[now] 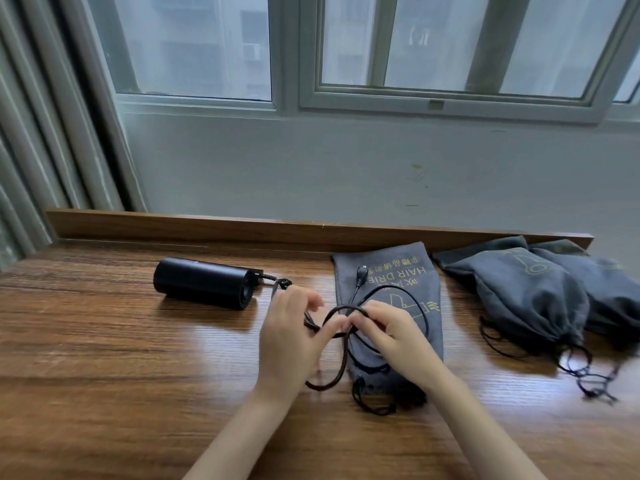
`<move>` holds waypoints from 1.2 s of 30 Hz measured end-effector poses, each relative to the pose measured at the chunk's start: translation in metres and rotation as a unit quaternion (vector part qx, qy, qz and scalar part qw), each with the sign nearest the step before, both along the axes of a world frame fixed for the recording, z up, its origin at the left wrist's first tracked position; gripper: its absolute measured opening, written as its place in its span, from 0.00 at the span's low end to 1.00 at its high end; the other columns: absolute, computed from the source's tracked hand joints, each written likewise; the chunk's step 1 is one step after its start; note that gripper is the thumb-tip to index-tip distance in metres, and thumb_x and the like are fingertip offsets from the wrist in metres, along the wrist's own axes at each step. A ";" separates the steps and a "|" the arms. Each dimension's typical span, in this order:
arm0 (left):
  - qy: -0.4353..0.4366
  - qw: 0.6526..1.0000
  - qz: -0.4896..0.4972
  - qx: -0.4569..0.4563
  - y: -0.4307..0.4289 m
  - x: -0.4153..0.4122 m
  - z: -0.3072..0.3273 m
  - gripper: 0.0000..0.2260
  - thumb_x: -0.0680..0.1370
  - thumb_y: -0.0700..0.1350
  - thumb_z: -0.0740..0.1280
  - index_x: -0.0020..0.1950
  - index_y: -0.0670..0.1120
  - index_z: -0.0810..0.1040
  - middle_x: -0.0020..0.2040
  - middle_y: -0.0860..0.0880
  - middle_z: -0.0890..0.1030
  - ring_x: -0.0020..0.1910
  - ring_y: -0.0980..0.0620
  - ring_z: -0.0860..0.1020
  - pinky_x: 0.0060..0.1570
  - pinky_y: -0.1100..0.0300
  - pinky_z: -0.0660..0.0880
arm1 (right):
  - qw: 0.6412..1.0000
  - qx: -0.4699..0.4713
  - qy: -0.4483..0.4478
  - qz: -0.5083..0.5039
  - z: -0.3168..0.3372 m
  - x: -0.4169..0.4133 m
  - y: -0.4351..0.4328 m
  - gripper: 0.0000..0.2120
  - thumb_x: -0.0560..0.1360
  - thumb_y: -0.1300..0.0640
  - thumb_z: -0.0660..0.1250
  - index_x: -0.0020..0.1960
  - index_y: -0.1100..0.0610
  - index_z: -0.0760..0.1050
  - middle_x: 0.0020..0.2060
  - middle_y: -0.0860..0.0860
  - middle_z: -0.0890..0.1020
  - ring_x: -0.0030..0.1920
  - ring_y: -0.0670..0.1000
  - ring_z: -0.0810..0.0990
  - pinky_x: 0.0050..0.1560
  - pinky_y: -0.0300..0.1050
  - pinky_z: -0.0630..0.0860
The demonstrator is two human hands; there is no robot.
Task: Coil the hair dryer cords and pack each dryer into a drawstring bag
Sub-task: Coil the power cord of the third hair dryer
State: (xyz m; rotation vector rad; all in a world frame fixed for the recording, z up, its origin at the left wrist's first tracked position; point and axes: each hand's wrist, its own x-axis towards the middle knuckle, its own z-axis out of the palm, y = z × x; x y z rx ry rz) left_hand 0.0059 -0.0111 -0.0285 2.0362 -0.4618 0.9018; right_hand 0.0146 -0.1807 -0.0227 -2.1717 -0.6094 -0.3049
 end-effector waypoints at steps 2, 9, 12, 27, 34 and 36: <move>-0.064 0.991 -0.008 0.118 -0.003 -0.009 0.005 0.15 0.73 0.56 0.65 0.35 0.46 0.75 0.32 0.53 0.74 0.32 0.54 0.72 0.31 0.62 0.70 | 0.999 -0.007 -0.014 -0.028 -0.002 0.002 -0.001 0.11 0.79 0.57 0.61 0.39 0.58 0.77 0.31 0.52 0.76 0.35 0.49 0.74 0.38 0.49 0.69; 0.069 0.985 -0.033 0.155 -0.007 -0.009 0.001 0.08 0.77 0.48 0.63 0.43 0.47 0.78 0.27 0.56 0.71 0.26 0.59 0.71 0.26 0.64 0.67 | 0.993 0.024 -0.027 -0.110 -0.005 0.005 -0.007 0.13 0.79 0.55 0.59 0.37 0.55 0.71 0.26 0.46 0.73 0.30 0.45 0.73 0.34 0.40 0.67; 0.063 0.993 -0.083 -0.059 -0.002 -0.009 0.010 0.09 0.78 0.45 0.60 0.40 0.45 0.75 0.27 0.56 0.70 0.26 0.59 0.68 0.27 0.69 0.62 | 0.979 0.126 0.019 -0.161 0.001 0.011 -0.016 0.14 0.80 0.58 0.57 0.36 0.56 0.72 0.27 0.47 0.75 0.27 0.43 0.70 0.32 0.39 0.66; 0.084 0.977 0.144 0.133 -0.001 -0.002 0.007 0.18 0.75 0.34 0.65 0.65 0.41 0.71 0.60 0.43 0.76 0.58 0.48 0.74 0.62 0.55 0.72 | 0.976 0.140 0.024 -0.165 0.001 0.017 -0.026 0.13 0.81 0.53 0.55 0.40 0.52 0.73 0.24 0.45 0.65 0.25 0.44 0.61 0.24 0.36 0.57; -0.131 0.921 0.069 0.360 -0.040 0.000 0.027 0.08 0.73 0.41 0.68 0.51 0.47 0.79 0.48 0.52 0.80 0.49 0.49 0.78 0.49 0.55 0.76 | 0.989 0.091 -0.034 -0.114 0.008 0.004 -0.012 0.14 0.80 0.60 0.58 0.39 0.43 0.70 0.29 0.43 0.74 0.32 0.37 0.73 0.34 0.29 0.66; -0.105 0.920 0.075 0.369 -0.043 0.005 0.032 0.04 0.69 0.44 0.72 0.42 0.49 0.79 0.39 0.53 0.79 0.41 0.50 0.78 0.39 0.57 0.75 | 0.989 0.092 -0.030 -0.110 0.005 0.003 -0.010 0.14 0.80 0.60 0.58 0.39 0.45 0.70 0.30 0.44 0.74 0.32 0.38 0.73 0.34 0.31 0.66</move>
